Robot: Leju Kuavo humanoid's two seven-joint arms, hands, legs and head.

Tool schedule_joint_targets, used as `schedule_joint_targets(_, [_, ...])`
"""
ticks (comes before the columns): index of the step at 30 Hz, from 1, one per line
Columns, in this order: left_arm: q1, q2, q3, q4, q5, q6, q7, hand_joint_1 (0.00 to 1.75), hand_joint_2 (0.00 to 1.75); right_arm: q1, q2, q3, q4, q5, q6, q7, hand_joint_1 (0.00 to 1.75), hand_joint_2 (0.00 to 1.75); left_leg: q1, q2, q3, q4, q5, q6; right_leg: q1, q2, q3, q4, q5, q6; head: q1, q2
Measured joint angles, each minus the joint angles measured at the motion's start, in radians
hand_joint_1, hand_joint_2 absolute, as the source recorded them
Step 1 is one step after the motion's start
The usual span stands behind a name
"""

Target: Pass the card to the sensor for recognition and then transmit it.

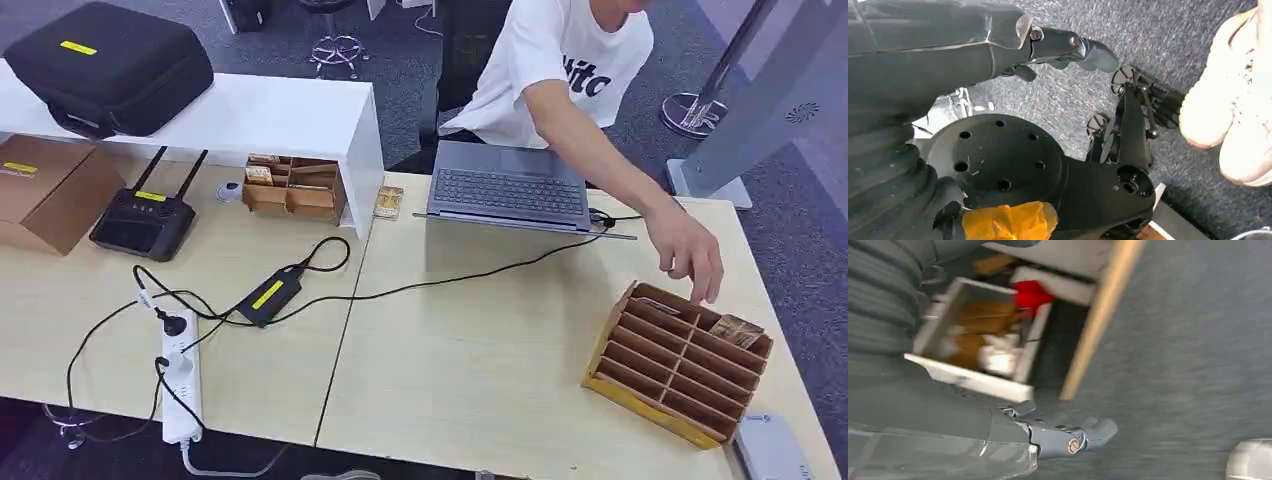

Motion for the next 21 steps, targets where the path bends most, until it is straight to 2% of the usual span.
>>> schedule_joint_targets(3, [0.0, 0.0, 0.0, 0.0, 0.0, -0.001, 0.002, 0.0, 1.75, 0.002, 0.033, 0.003, 0.018, 0.025, -0.015, 0.046, 0.0, 1.75, 0.0, 0.0, 0.0, 0.0, 0.0, 0.0, 0.0, 0.0, 0.0, 0.001, 0.0, 0.0, 0.001, 0.0])
schedule_joint_targets(7, [0.0, 0.0, 0.0, 0.0, 0.0, -0.001, 0.002, 0.0, 1.75, 0.002, 0.054, 0.004, 0.032, 0.026, -0.023, 0.059, 0.0, 1.75, 0.0, 0.0, 0.0, 0.0, 0.0, 0.0, 0.0, 0.0, 0.0, 0.001, 0.0, 0.0, 0.002, 0.0])
schedule_joint_targets(9, [0.0, 0.001, 0.0, 0.0, 0.0, -0.001, 0.002, 0.0, 1.75, 0.002, 0.058, 0.011, 0.039, 0.059, -0.033, 0.107, 0.0, 1.75, 0.0, 0.0, 0.0, 0.0, 0.0, 0.0, 0.0, 0.0, 0.0, 0.0, 0.0, 0.0, 0.002, 0.0])
schedule_joint_targets(12, [0.0, 0.002, 0.0, 0.0, 0.0, -0.002, 0.003, 0.0, 1.75, 0.007, 0.066, 0.068, 0.055, 0.185, -0.056, 0.227, 0.0, 1.75, 0.0, 0.0, 0.0, 0.0, 0.0, 0.0, 0.0, 0.0, 0.0, 0.0, 0.0, 0.0, 0.002, 0.0])
schedule_joint_targets(15, [0.0, 0.004, 0.0, 0.0, 0.0, -0.006, 0.009, 0.0, 1.75, 0.013, 0.083, 0.148, 0.069, 0.292, -0.069, 0.283, 0.0, 1.75, 0.0, 0.0, 0.0, 0.0, 0.0, 0.0, 0.0, 0.0, 0.0, 0.0, 0.0, 0.0, 0.002, 0.0])
schedule_joint_targets(18, [0.0, 0.005, 0.0, 0.0, 0.0, -0.011, 0.011, 0.0, 1.75, 0.02, 0.099, 0.224, 0.081, 0.357, -0.014, 0.322, 0.0, 1.75, 0.0, 0.0, 0.0, 0.0, 0.0, 0.0, 0.0, 0.0, 0.0, 0.0, 0.0, 0.0, 0.001, 0.0])
schedule_joint_targets(19, [0.0, 0.005, 0.0, 0.0, 0.0, -0.011, 0.011, 0.0, 1.75, 0.022, 0.106, 0.243, 0.084, 0.365, -0.007, 0.326, 0.0, 0.0, 0.0, 0.0, 0.001, 0.0, 0.0, 0.0, 0.0, 0.0, 0.0, 0.001, 0.0, 0.0, 0.002, 0.0])
schedule_joint_targets(20, [0.0, 0.005, 0.0, 0.0, 0.0, -0.011, 0.011, 0.0, 1.75, 0.024, 0.11, 0.262, 0.086, 0.377, 0.003, 0.333, 0.0, 1.75, 0.0, 0.0, 0.001, 0.0, 0.0, 0.0, 0.0, 0.0, 0.0, 0.001, -0.001, -0.001, 0.002, 0.0])
schedule_joint_targets(21, [0.0, 0.006, 0.0, 0.0, 0.0, -0.012, 0.012, 0.0, 1.75, 0.026, 0.112, 0.277, 0.089, 0.378, -0.002, 0.333, 0.0, 1.75, 0.0, 0.0, 0.0, 0.0, 0.0, 0.0, 0.0, 0.0, 0.0, 0.001, -0.001, -0.001, 0.001, 0.0])
